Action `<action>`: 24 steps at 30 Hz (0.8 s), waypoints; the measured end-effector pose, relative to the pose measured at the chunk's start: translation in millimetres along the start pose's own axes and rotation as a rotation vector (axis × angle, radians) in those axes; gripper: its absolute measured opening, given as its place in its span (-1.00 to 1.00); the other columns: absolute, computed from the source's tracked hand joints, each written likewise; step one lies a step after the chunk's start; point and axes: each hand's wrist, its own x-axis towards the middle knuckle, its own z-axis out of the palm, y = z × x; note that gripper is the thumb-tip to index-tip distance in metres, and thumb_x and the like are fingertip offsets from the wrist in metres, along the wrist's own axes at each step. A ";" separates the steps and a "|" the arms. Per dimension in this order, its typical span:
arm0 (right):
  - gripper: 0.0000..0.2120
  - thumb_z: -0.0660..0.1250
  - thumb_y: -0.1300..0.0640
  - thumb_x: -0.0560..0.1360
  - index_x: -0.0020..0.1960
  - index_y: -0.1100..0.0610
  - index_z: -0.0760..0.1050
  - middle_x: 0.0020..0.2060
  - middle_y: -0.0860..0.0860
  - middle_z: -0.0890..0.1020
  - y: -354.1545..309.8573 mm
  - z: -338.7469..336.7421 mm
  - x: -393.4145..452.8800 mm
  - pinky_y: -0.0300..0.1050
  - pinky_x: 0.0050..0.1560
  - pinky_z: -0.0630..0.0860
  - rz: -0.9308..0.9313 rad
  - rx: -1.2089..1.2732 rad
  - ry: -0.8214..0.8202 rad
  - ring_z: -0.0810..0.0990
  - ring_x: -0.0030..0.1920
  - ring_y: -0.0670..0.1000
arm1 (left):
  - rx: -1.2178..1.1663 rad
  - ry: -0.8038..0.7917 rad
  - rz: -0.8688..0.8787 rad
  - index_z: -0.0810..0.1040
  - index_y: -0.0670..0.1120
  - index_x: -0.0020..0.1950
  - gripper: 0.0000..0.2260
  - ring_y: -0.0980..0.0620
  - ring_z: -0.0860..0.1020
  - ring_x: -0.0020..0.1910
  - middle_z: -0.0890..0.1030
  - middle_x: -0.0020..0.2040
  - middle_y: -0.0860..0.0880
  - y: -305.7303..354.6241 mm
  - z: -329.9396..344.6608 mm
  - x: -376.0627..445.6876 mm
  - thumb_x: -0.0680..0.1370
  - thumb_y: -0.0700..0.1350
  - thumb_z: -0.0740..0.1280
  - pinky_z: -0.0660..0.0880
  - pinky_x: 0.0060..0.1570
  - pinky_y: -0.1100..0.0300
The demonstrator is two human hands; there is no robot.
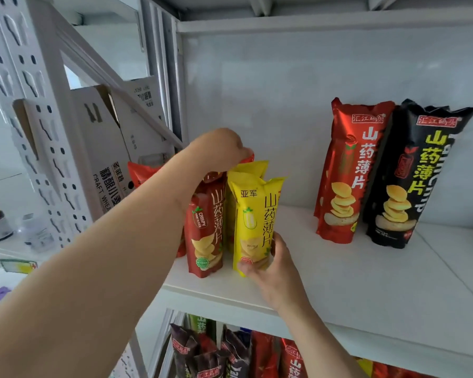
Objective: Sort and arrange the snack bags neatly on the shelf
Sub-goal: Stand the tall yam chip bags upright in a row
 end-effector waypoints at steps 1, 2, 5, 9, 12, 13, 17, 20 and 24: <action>-0.18 0.51 -0.26 0.25 0.40 -0.25 0.20 0.25 -0.20 0.51 1.7 1.8 0.5 -0.14 0.12 0.53 0.003 -0.006 0.009 0.55 0.19 -0.11 | 0.047 -0.049 0.004 0.59 -0.23 0.26 -0.53 -0.17 0.52 0.21 0.59 0.21 -0.20 -1.2 0.9 7.2 0.67 0.13 0.14 0.42 0.11 0.07; -0.17 0.50 -0.28 0.23 0.40 -0.26 0.20 0.25 -0.21 0.51 3.1 3.0 1.3 -0.10 0.14 0.55 0.008 -0.013 0.018 0.56 0.19 -0.11 | 0.084 -0.085 0.007 0.60 -0.23 0.26 -0.50 -0.17 0.52 0.20 0.59 0.20 -0.20 -2.8 2.8 13.7 0.67 0.15 0.14 0.40 0.08 0.07; -0.14 0.50 -0.29 0.23 0.42 -0.23 0.18 0.26 -0.21 0.50 5.4 4.8 3.9 -0.05 0.16 0.56 0.021 -0.046 0.021 0.55 0.20 -0.10 | 0.138 -0.135 0.030 0.62 -0.24 0.22 -0.49 -0.16 0.53 0.18 0.59 0.18 -0.19 -5.1 8.4 27.9 0.66 0.17 0.16 0.39 0.05 0.07; -0.14 0.48 -0.30 0.23 0.42 -0.24 0.15 0.26 -0.22 0.50 7.7 8.2 7.5 -0.01 0.17 0.57 0.027 -0.079 0.015 0.57 0.19 -0.09 | 0.129 -0.103 0.079 0.63 -0.18 0.25 -0.55 -0.16 0.52 0.23 0.59 0.23 -0.15 -1.7 8.9 34.6 0.63 0.16 0.25 0.44 0.16 0.03; -0.12 0.46 -0.30 0.26 0.46 -0.20 0.12 0.30 -0.20 0.48 9.5 9.5 9.5 0.00 0.20 0.56 0.020 -0.114 0.025 0.55 0.22 -0.06 | 0.129 -0.126 0.108 0.64 -0.16 0.25 -0.61 -0.15 0.52 0.24 0.60 0.24 -0.14 -3.0 13.0 35.3 0.63 0.10 0.28 0.43 0.17 0.04; -0.13 0.47 -0.28 0.29 0.47 -0.20 0.12 0.31 -0.19 0.47 10.2 9.7 9.9 0.00 0.20 0.56 0.015 -0.119 0.025 0.55 0.23 -0.05 | 0.124 -0.129 0.113 0.64 -0.16 0.24 -0.64 -0.15 0.52 0.24 0.60 0.24 -0.14 -4.2 14.2 35.5 0.64 0.07 0.28 0.42 0.17 0.05; -0.18 0.48 -0.20 0.34 0.47 -0.18 0.14 0.29 -0.18 0.48 12.8 5.2 10.0 -0.03 0.19 0.55 0.004 -0.104 0.027 0.54 0.23 -0.05 | 0.065 -0.121 0.138 0.64 -0.14 0.22 -0.69 -0.10 0.52 0.17 0.62 0.20 -0.13 -1.0 14.4 33.9 0.66 0.03 0.26 0.37 0.04 0.13; -0.17 0.48 -0.18 0.32 0.47 -0.19 0.14 0.28 -0.16 0.49 18.6 -6.1 9.6 0.02 0.19 0.55 0.026 -0.095 0.034 0.54 0.23 -0.03 | -0.010 -0.109 0.168 0.64 -0.15 0.20 -0.71 -0.04 0.51 0.12 0.62 0.20 -0.10 8.8 17.3 33.6 0.65 0.01 0.27 0.33 0.01 0.20; -0.12 0.43 -0.25 0.21 0.45 -0.22 0.15 0.28 -0.17 0.51 28.2 -28.4 6.6 0.06 0.19 0.54 0.073 -0.060 0.064 0.55 0.23 -0.03 | -0.099 -0.108 0.199 0.63 -0.18 0.21 -0.70 -0.07 0.52 0.19 0.61 0.23 -0.11 29.0 22.9 37.8 0.66 0.00 0.26 0.35 0.03 0.20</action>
